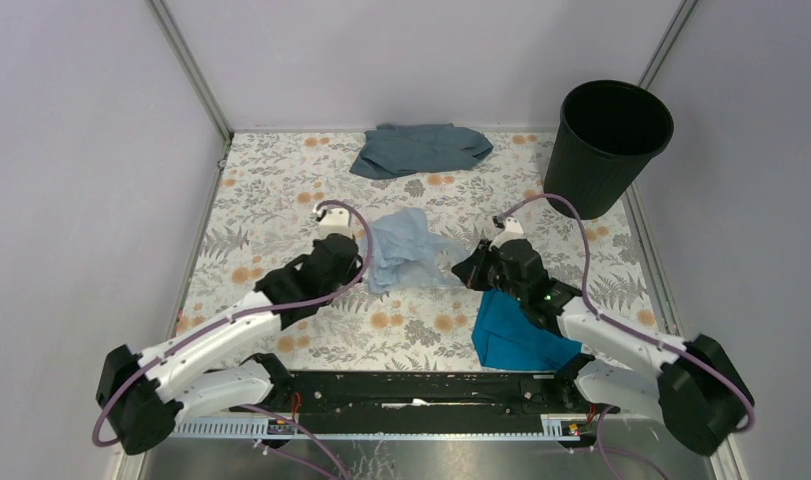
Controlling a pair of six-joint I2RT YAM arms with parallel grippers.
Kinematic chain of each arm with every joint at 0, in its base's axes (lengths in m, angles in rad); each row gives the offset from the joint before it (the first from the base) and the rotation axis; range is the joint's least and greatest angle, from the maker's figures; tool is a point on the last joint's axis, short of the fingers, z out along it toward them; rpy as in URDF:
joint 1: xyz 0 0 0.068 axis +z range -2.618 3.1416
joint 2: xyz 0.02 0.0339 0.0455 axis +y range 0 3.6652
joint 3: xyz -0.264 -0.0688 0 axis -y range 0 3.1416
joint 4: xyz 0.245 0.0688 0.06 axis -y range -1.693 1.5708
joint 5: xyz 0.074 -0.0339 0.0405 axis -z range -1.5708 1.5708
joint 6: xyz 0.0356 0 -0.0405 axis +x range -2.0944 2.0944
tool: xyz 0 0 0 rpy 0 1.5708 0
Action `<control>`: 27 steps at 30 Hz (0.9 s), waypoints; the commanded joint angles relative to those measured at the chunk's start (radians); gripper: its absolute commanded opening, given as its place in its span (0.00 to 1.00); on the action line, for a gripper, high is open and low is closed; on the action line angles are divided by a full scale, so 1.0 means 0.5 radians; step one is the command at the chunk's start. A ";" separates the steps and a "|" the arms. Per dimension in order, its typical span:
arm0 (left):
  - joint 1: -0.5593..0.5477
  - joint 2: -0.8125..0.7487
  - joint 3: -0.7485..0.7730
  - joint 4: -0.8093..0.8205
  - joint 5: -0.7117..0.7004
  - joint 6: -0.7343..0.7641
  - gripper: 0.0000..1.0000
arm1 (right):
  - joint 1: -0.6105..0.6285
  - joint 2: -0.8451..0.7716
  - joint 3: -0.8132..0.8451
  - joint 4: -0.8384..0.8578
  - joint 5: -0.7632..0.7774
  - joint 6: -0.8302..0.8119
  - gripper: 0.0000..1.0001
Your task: Put the trash bags into the trash bin
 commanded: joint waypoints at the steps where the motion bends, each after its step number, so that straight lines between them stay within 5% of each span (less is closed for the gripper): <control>1: 0.028 -0.217 0.096 -0.002 -0.146 -0.007 0.00 | -0.004 -0.220 0.001 -0.404 0.218 -0.257 0.00; 4: 0.033 -0.324 0.072 0.121 0.185 0.017 0.06 | -0.002 -0.265 0.027 -0.456 0.137 -0.272 0.00; 8: 0.034 -0.364 -0.037 0.341 0.716 -0.081 0.52 | -0.004 -0.257 0.065 -0.429 0.032 -0.262 0.00; 10: 0.036 -0.341 -0.089 0.411 0.739 -0.132 0.70 | -0.004 -0.239 0.080 -0.424 0.022 -0.272 0.00; 14: 0.037 -0.168 -0.024 0.493 0.682 -0.114 0.81 | -0.004 -0.225 0.100 -0.446 0.006 -0.292 0.00; 18: 0.037 0.137 0.129 0.527 0.769 -0.087 0.84 | -0.004 -0.265 0.102 -0.468 0.005 -0.284 0.00; 27: 0.034 0.427 0.159 0.648 0.718 -0.046 0.67 | -0.004 -0.331 0.080 -0.494 -0.018 -0.261 0.00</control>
